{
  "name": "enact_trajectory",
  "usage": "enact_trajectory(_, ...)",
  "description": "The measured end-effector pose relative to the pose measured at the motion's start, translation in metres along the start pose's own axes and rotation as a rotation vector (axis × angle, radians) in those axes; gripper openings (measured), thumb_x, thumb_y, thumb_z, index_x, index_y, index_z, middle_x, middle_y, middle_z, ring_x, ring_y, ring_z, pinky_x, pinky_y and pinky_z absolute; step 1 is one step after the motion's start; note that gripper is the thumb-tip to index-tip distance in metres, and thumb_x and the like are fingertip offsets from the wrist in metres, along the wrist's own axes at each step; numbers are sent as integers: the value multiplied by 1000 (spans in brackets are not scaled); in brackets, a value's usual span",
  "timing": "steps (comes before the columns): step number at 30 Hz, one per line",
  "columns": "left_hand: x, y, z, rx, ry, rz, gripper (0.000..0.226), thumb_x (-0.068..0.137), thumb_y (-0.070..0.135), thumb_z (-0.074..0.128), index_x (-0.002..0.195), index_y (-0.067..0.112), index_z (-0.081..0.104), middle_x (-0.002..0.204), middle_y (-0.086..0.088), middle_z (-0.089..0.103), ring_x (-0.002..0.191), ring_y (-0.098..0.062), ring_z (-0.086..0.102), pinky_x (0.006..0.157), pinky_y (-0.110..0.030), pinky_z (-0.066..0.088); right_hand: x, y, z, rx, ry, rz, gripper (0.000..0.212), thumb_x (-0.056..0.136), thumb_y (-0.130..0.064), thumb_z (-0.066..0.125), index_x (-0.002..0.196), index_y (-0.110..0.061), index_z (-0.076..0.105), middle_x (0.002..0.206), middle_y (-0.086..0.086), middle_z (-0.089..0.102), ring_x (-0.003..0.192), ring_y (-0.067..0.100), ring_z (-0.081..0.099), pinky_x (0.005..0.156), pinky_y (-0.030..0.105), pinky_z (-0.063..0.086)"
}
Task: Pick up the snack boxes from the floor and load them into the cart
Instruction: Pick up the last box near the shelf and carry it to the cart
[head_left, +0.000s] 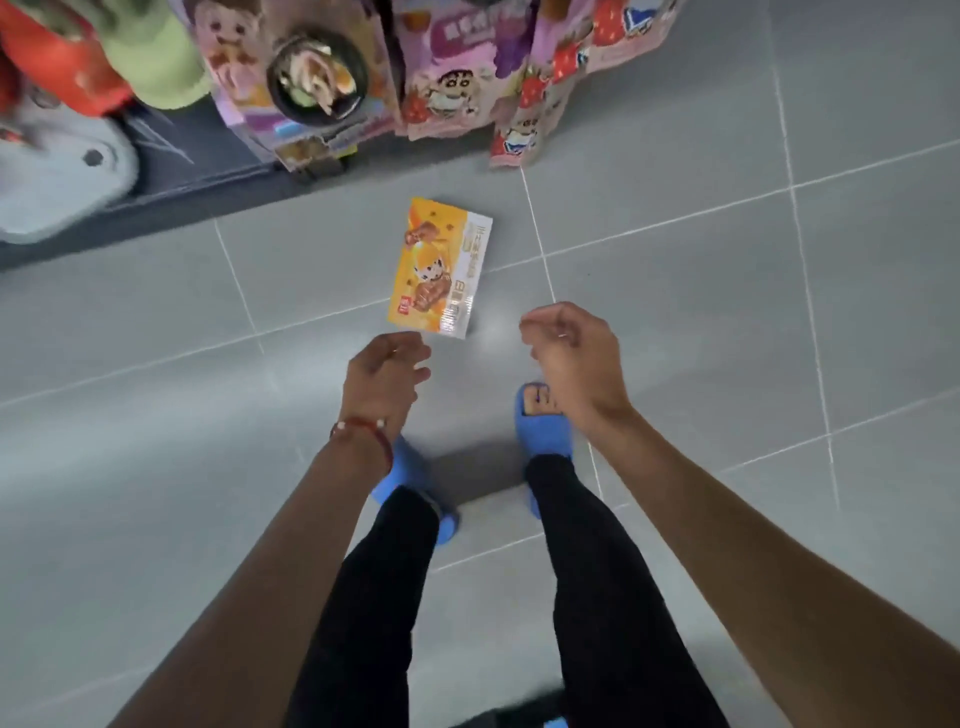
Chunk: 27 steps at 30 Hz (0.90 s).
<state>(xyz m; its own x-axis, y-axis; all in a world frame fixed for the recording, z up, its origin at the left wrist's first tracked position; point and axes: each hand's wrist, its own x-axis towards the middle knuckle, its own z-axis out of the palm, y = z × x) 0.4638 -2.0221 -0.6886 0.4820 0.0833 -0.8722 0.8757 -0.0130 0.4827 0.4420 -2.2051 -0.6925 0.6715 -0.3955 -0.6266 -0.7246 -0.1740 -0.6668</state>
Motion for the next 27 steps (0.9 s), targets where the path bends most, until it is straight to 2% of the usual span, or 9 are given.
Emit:
enact_trajectory(2,32,-20,5,-13,58,4,15,98,12,51,98,18,65,103,-4,67,90,-22,62,76,-30,44,33,11,13,-33,-22,-49,8,82,-26,67,78,-28,73,74,-20,70,80,11,66,74,33,54)
enact_trajectory(4,64,-39,13,-20,123,-4,12,87,26,60,98,23,65,100,1,68,97,-23,64,89,-35,49,68,26,27,-75,-37,-96,13,76,-31,63,79,-25,74,73,-16,70,75,11,64,78,34,54)
enact_trajectory(7,122,-68,25,-98,231,-35,34,83,33,61,116,24,59,116,-2,65,115,-27,61,105,-46,47,125,50,50,-143,-85,-173,15,79,-29,65,83,-18,74,67,-14,66,67,6,58,71,24,46)
enact_trajectory(11,205,-105,49,-192,371,-32,57,89,34,64,141,21,44,141,-7,51,125,-30,53,110,-48,42,209,87,76,-265,-99,-320,13,87,-19,71,76,-19,64,68,-13,62,60,-5,54,63,14,41)
enact_trajectory(13,248,-124,60,-261,439,-74,67,89,38,65,147,18,37,147,-10,44,130,-33,49,112,-42,37,250,105,90,-321,-71,-406,15,86,-23,73,78,-21,60,71,-11,62,63,-1,55,64,17,42)
enact_trajectory(16,306,-140,79,-417,522,-118,75,87,44,68,146,13,34,145,-15,46,127,-34,50,107,-37,38,306,127,110,-406,-10,-573,19,86,-29,72,89,-21,56,92,-2,61,87,14,58,78,27,48)
enact_trajectory(20,356,-150,95,-574,712,-97,74,86,47,66,144,12,35,144,-14,41,130,-35,46,97,-36,34,355,145,134,-431,58,-739,23,92,-31,68,102,-19,51,111,-3,50,108,16,49,94,32,46)
enact_trajectory(23,377,-158,97,-591,764,11,67,88,47,62,144,18,39,145,-13,41,133,-37,41,104,-42,33,373,152,152,-397,30,-726,33,92,-45,62,114,-23,54,116,-7,52,114,17,55,97,41,51)
enact_trajectory(27,381,-150,92,-622,767,85,61,87,47,62,140,21,44,142,-14,44,128,-39,44,108,-46,35,372,156,172,-375,86,-701,32,87,-53,59,106,-28,56,112,-6,58,108,20,57,97,50,49)
